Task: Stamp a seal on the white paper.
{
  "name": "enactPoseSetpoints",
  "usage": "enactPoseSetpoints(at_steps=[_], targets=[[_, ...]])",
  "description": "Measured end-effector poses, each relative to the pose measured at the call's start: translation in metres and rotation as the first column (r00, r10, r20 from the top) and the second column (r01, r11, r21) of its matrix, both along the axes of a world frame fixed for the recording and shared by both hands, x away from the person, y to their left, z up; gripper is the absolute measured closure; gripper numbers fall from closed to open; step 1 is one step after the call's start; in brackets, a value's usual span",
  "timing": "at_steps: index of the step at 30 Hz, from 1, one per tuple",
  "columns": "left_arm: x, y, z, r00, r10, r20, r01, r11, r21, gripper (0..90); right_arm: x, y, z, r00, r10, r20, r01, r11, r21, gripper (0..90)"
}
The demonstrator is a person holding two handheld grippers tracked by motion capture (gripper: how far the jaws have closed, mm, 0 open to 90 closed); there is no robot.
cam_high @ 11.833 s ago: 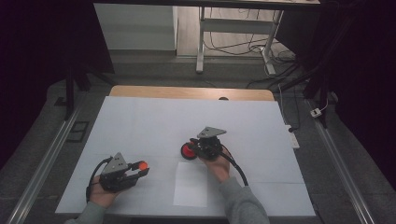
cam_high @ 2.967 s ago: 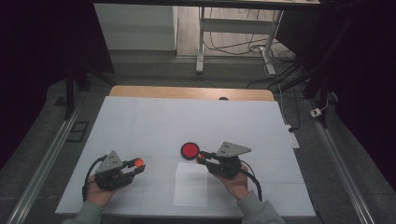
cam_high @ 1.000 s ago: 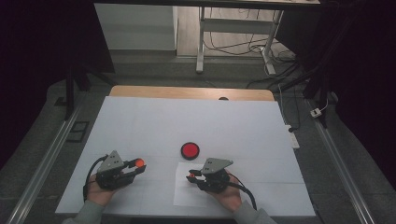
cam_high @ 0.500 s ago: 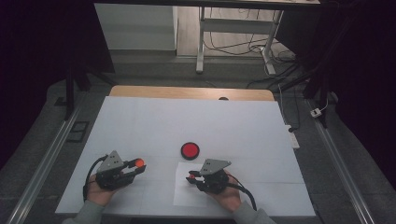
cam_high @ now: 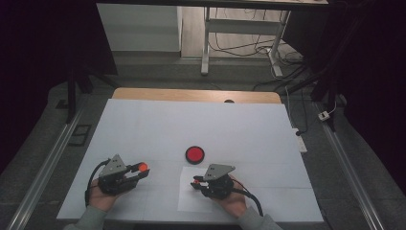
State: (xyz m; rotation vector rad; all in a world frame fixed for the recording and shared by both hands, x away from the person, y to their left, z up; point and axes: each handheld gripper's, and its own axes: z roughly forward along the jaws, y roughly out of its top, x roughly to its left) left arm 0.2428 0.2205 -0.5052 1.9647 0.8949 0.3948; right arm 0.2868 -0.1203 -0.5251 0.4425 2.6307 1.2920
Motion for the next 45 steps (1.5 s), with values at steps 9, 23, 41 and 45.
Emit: enactPoseSetpoints(at_steps=[9,23,41,45], targets=[[-0.0001,0.0,0.0001,1.0,-0.002,0.0,0.002,1.0,0.001,65.1,0.0002,0.001,-0.0019,1.0,0.005,0.003,-0.004,1.0,-0.019,72.0],[-0.0002,-0.0005,-0.0002,1.0,-0.001,-0.001,0.001,1.0,0.003,65.1,0.0017,0.0007,-0.0058,0.9998,-0.003,-0.018,0.003,1.0,-0.009,72.3],[-0.0009,-0.0001,0.0002,1.0,0.0,0.001,0.0,1.0,0.002,65.0,0.0015,-0.001,-0.008,0.9998,0.001,-0.019,-0.001,1.0,-0.001,72.7],[-0.0009,-0.0001,0.0002,1.0,0.0,0.001,0.0,1.0,0.002,65.1,0.0013,-0.001,-0.0083,0.9998,0.001,-0.019,-0.001,1.0,0.001,72.7]])
